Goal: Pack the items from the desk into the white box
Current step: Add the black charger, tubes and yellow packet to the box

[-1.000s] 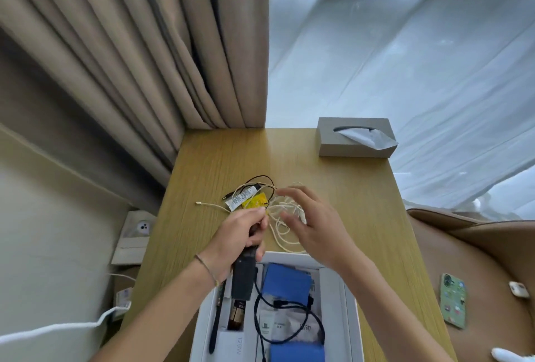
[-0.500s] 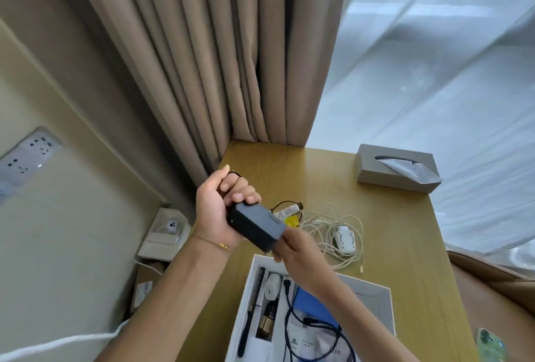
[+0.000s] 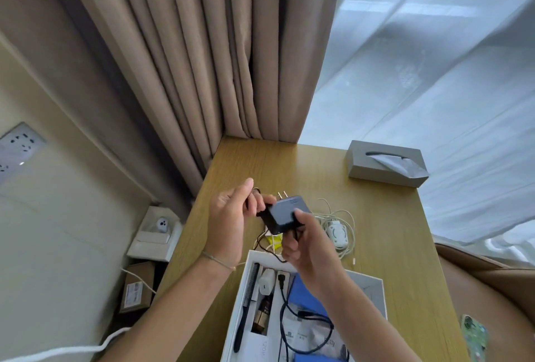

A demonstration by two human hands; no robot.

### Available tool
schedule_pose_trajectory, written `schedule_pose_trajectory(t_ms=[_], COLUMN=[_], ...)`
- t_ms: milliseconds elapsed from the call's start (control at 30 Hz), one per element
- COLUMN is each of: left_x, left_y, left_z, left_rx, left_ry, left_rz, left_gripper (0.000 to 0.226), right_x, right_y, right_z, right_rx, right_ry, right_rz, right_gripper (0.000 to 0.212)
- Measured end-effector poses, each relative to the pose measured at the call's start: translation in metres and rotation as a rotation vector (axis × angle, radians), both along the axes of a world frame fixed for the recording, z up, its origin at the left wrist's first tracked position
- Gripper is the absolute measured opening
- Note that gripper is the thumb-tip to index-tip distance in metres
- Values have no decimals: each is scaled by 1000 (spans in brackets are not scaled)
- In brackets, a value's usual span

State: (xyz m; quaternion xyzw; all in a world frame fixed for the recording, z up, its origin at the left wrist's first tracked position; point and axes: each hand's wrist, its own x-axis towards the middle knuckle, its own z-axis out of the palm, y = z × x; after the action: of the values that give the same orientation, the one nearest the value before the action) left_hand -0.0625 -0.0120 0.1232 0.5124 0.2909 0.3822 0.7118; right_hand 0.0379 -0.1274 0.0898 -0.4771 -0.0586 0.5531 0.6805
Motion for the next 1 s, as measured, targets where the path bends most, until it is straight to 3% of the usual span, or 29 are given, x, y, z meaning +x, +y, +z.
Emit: schedule_pose_trajectory(t_ms=[133, 233, 300, 333, 500, 600, 700, 800, 1000], left_x=[-18, -25, -27, -27, -20, -17, -16, -17, -25], left_y=[6, 12, 7, 3, -14, -20, -22, -21, -9], left_z=[-9, -5, -5, -5, -15, -21, -23, -25, -18], left_rx=[-37, -245, -241, -203, -111, 244, 597, 834, 1125], left_ry=[260, 366, 365, 369, 432, 682, 900, 1056, 1239], left_rz=[59, -434, -804, -885, -583, -372, -280, -264, -360], left_gripper=[39, 43, 43, 43, 31, 20, 23, 23, 16], right_x=[29, 42, 45, 45, 43, 34, 26, 21, 19], right_y=[-12, -18, -17, -17, -13, -14, -15, -20, -22], right_z=[-2, 0, 4, 7, 9, 7, 6, 13, 42], right_rx=[20, 73, 68, 58, -140, -230, -314, -373, -201], right_ry=[-329, -487, -567, -617, -1184, -1409, -1569, -1655, -1645], right_rz=[124, 359, 478, 514, 519, 565, 662, 699, 686], right_gripper=[42, 34, 20, 17, 43, 44, 30, 30, 25])
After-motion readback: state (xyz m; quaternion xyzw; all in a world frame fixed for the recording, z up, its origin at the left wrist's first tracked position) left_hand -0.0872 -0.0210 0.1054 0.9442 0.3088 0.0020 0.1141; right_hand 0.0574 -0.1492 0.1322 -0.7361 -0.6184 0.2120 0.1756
